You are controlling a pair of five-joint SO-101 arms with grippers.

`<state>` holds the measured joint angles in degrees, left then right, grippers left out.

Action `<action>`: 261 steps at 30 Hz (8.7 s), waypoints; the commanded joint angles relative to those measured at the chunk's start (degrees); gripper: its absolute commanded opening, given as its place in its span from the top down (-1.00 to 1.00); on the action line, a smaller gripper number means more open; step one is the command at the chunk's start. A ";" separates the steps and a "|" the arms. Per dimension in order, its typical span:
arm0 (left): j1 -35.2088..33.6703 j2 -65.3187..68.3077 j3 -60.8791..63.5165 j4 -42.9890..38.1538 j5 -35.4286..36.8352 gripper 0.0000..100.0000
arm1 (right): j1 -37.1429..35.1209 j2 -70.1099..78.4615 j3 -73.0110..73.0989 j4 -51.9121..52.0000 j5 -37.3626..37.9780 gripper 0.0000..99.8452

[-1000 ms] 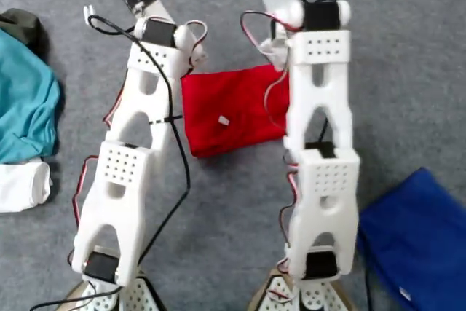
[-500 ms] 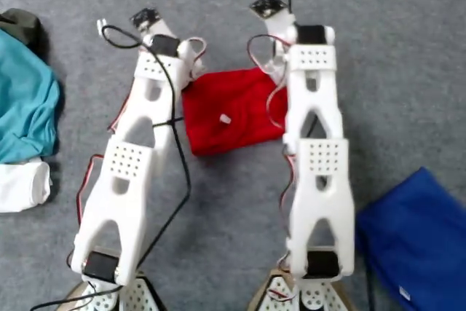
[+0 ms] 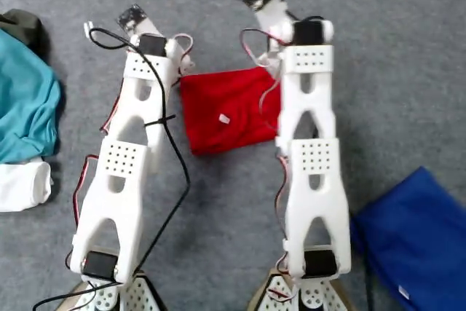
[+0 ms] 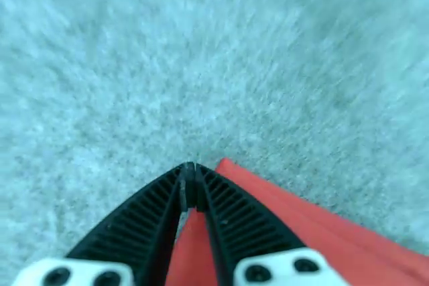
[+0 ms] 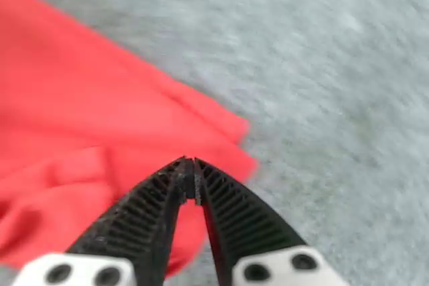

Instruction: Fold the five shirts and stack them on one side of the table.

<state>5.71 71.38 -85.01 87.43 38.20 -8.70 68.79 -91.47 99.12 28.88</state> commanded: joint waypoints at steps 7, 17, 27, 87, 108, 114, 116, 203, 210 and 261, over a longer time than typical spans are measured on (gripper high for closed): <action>-12.48 -1.10 -10.46 0.00 0.26 0.96 | -8.13 -0.48 -1.89 2.81 1.14 0.99; -19.96 -0.48 -8.88 -5.10 0.18 0.96 | -8.75 0.22 10.33 3.25 1.14 0.99; -19.78 -0.57 -4.40 -9.05 0.09 0.96 | -5.32 -14.29 32.04 3.25 1.14 0.99; -17.32 -0.48 -3.87 -9.05 -2.64 0.96 | 4.53 -4.88 12.97 -3.69 4.75 0.60; -17.32 -0.40 -3.78 -9.05 -2.64 0.96 | 4.26 -1.36 5.14 -11.78 0.97 0.95; -17.32 -0.40 -3.78 -9.05 -2.64 0.96 | 2.51 -0.66 7.25 -14.77 1.05 0.94; -17.23 -0.40 -3.78 -9.05 -2.64 0.96 | 1.54 -0.66 7.25 -14.51 1.14 0.94; -0.18 -1.89 -10.73 7.38 -17.93 0.96 | 14.73 -74.24 100.88 -23.30 -18.20 0.99; -1.58 -5.58 -10.81 9.49 -29.71 0.96 | 14.99 -84.26 100.88 -15.03 -18.29 0.99; -15.56 -89.01 108.22 -11.78 -42.29 0.96 | 14.55 -97.54 123.21 -20.40 -68.40 0.59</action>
<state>-8.53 -15.30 20.84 78.20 -3.74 5.45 -27.21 29.67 82.07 -33.19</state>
